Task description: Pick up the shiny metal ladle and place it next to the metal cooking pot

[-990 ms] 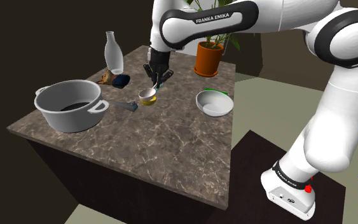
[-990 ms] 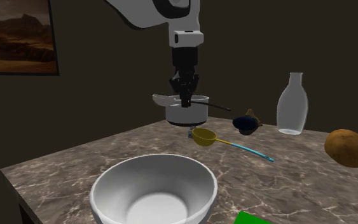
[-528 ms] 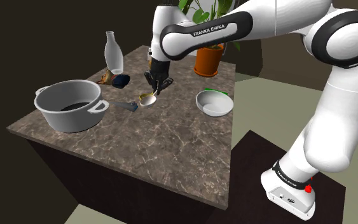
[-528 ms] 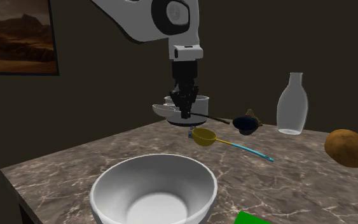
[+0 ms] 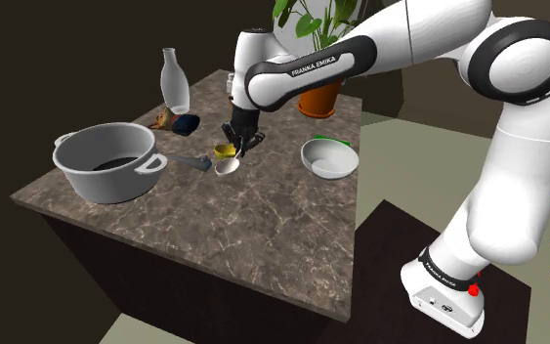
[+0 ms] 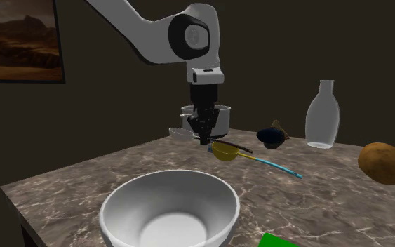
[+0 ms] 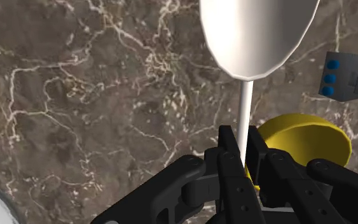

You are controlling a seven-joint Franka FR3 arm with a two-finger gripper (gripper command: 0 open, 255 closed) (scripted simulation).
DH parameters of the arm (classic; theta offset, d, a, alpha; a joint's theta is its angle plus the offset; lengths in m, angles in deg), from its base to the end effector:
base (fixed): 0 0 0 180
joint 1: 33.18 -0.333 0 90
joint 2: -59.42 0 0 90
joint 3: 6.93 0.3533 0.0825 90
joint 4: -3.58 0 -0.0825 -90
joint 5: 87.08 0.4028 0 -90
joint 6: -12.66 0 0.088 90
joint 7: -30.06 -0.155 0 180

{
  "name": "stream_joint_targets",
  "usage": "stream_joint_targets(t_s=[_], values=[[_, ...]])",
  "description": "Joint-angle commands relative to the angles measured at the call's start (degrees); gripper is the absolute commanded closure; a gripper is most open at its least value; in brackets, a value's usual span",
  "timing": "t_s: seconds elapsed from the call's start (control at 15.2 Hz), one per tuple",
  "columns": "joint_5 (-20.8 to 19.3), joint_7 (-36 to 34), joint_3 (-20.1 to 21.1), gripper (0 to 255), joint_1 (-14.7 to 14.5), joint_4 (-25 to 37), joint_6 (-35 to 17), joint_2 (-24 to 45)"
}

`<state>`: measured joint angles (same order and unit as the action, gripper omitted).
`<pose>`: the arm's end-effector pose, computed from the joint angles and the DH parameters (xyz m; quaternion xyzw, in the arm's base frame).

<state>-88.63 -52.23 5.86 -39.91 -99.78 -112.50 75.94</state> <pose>0.6365 0.2141 0.3772 -0.8531 0.5190 -0.0160 0.0511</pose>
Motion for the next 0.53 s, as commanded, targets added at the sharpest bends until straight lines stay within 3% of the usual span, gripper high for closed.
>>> stream_joint_targets(t_s=[0.0,0.46], values=[[-0.1,0.0,-0.1,255,0.0,-0.9,-1.4,0.5],[-0.8,-0.3,-0.3,255,-0.2,-3.2,-6.2,3.0]])
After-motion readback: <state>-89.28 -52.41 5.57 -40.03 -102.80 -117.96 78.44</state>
